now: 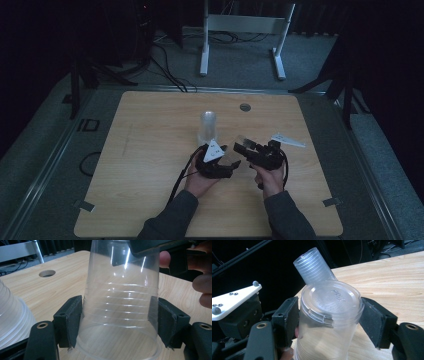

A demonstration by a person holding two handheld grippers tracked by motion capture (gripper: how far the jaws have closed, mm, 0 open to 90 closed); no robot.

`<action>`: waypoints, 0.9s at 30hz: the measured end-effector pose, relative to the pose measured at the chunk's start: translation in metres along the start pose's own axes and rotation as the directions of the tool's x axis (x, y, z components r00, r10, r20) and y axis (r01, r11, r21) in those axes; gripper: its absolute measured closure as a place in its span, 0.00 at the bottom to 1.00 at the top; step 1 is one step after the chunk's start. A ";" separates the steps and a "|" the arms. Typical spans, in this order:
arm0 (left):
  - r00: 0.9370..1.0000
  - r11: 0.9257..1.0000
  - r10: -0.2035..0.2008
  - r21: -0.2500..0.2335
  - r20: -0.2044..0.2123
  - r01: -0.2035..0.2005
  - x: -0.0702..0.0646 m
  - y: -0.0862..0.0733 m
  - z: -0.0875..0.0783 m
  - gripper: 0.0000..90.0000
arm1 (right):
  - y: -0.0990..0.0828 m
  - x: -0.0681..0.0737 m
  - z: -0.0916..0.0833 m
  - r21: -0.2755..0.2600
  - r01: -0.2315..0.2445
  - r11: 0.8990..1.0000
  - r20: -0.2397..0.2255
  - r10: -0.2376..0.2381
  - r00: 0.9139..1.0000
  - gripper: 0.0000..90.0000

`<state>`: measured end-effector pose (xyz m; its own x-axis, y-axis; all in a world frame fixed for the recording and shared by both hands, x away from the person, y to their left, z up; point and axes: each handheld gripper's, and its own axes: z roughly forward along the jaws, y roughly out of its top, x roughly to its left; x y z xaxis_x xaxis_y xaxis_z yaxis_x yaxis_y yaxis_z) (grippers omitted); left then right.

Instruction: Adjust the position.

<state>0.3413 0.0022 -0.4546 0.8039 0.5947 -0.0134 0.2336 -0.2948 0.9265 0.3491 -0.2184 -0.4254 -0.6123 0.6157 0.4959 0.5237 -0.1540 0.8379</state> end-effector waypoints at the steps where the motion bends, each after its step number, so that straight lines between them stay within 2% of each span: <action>1: 1.000 1.000 -0.001 0.000 0.000 0.001 0.000 0.000 0.000 0.32 | 0.000 0.000 0.000 0.002 0.001 1.000 0.000 -0.001 1.000 0.36; 17: 1.000 1.000 -0.001 0.001 -0.011 0.001 0.010 0.001 -0.008 0.32 | 0.001 0.000 -0.004 0.027 0.041 0.999 -0.014 -0.041 0.999 0.34; 27: 1.000 1.000 0.007 0.003 -0.013 -0.007 0.015 0.005 -0.013 0.32 | 0.002 -0.003 -0.010 0.045 0.069 0.997 -0.015 -0.068 0.998 0.37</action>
<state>0.3475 0.0199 -0.4455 0.7987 0.6018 -0.0018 0.2291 -0.3012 0.9256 0.3456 -0.2282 -0.4226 -0.6557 0.6127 0.4412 0.5063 -0.0767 0.8590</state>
